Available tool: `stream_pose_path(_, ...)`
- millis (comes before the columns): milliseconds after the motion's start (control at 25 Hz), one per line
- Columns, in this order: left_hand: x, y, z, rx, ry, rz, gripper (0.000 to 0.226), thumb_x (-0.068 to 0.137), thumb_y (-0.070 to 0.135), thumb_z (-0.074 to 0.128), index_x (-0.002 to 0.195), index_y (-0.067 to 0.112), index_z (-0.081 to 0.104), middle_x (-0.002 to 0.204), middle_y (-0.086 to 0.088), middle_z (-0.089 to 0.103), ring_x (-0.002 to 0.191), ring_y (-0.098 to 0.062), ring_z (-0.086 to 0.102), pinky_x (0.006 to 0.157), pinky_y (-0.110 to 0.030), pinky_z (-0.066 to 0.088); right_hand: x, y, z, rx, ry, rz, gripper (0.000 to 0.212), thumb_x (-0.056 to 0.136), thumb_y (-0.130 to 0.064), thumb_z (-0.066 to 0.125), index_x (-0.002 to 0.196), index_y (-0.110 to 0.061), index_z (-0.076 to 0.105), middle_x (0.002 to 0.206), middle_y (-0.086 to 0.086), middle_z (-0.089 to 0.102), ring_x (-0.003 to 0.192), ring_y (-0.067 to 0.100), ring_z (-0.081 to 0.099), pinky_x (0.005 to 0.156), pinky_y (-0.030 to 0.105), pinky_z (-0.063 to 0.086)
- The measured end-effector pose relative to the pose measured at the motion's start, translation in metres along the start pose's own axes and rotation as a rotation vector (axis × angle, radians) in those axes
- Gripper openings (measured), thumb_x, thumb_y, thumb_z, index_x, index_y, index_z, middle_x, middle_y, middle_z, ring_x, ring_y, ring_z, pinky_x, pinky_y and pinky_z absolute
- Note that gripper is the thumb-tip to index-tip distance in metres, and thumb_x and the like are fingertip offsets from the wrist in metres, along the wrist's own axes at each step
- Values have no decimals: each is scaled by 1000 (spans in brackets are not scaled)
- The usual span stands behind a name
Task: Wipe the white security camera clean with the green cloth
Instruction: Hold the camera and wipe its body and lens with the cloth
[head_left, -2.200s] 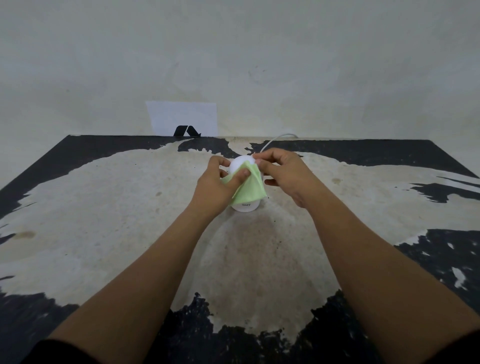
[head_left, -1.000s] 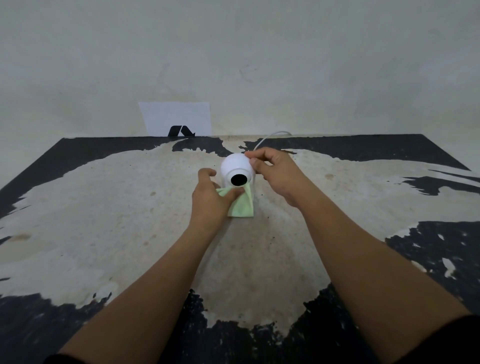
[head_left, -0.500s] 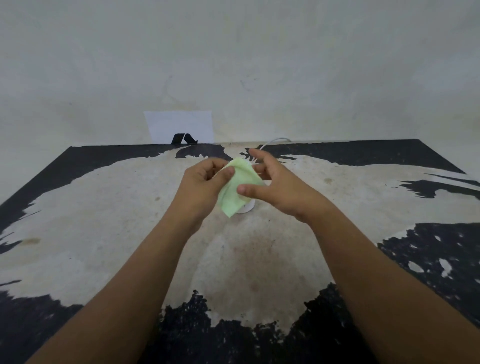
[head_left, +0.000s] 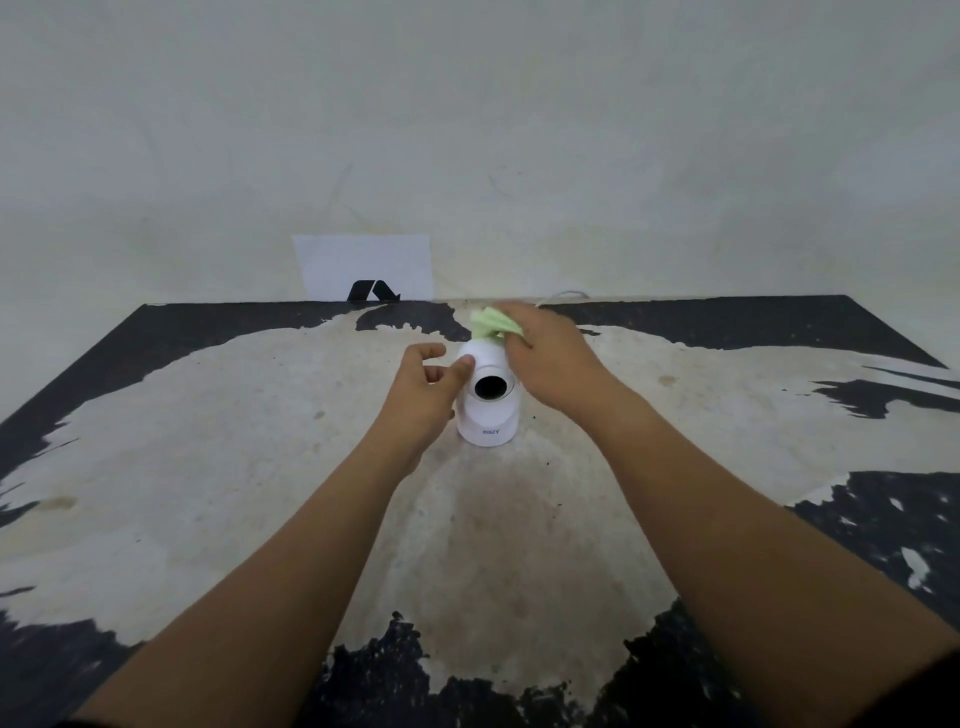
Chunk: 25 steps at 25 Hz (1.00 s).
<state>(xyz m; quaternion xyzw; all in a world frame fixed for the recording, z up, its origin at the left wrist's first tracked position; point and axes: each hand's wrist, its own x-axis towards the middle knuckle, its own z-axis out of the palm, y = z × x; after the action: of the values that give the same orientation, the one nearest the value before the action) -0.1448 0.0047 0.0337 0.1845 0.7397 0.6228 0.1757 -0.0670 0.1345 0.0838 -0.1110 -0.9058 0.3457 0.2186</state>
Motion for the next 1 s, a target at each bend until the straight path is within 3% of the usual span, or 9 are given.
stream_pose_path(80, 4, -3, -1, -24, -19, -12, 43, 88, 41, 57, 122, 19, 43, 113, -10, 61, 102, -21, 63, 78, -34, 53, -1, -2, 10, -54, -163, -59, 32, 94, -22, 49, 125, -18, 59, 122, 2, 63, 105, 17, 56, 82, 23, 41)
stream_pose_path(160, 6, -6, -3, -31, -37, -17, 42, 88, 42, 57, 119, 17, 43, 111, -9, 61, 101, -21, 63, 80, -35, 54, 4, -5, 13, -18, -207, -22, 36, 93, -43, 48, 117, -20, 63, 120, 2, 64, 109, 19, 57, 93, 33, 43)
stream_pose_path(360, 3, -7, -2, -8, -28, 76, 26, 90, 38, 55, 97, 17, 43, 104, -2, 52, 98, -22, 59, 75, -34, 56, 30, 1, 15, 278, -298, 401, 89, 71, -87, 27, 119, -21, 61, 126, 8, 61, 115, 24, 56, 106, 46, 38)
stream_pose_path(480, 3, -4, -3, 65, -58, 115, 28, 92, 41, 50, 118, 33, 41, 118, 1, 49, 105, -18, 55, 77, -32, 51, 37, 29, 29, 515, -244, 525, 118, 42, -101, 33, 127, -24, 57, 136, 9, 57, 123, 27, 54, 109, 49, 36)
stream_pose_path(560, 2, -3, -3, 104, -108, 146, 34, 94, 43, 44, 127, 46, 38, 122, 3, 48, 108, -13, 52, 83, -32, 46, 28, 41, 34, 585, -233, 517, 105, 48, -99, 33, 118, -26, 62, 124, 6, 66, 116, 25, 60, 107, 47, 40)
stream_pose_path(640, 0, -2, 0, 123, -137, 166, 35, 96, 42, 39, 132, 40, 41, 117, 4, 52, 102, -4, 53, 79, -26, 43, 15, 43, 38, 611, -228, 502, 90, 62, -93, 25, 108, -27, 67, 111, 6, 72, 108, 24, 65, 104, 47, 43)
stream_pose_path(840, -1, -2, 1, 124, -123, 161, 34, 98, 37, 38, 131, 34, 44, 113, 2, 56, 98, -3, 54, 78, -22, 43, -13, 50, 35, 686, -156, 497, 93, 64, -89, 28, 119, -23, 64, 118, 6, 69, 110, 21, 64, 101, 44, 47)
stream_pose_path(920, 0, -4, 3, 116, -117, 163, 35, 97, 38, 39, 131, 34, 44, 115, 1, 57, 103, -12, 56, 86, -28, 44, -26, 51, 28, 694, -106, 484, 67, 79, -72, 45, 113, -19, 67, 113, 8, 71, 106, 23, 67, 93, 41, 53)
stream_pose_path(1000, 0, -7, 4, 104, -99, 173, 33, 97, 38, 40, 129, 35, 45, 118, 1, 58, 108, -18, 57, 92, -31, 44, -38, 51, 20, 601, -57, 426, 24, 91, -33, 55, 98, -15, 70, 104, 13, 71, 98, 29, 68, 84, 40, 58)
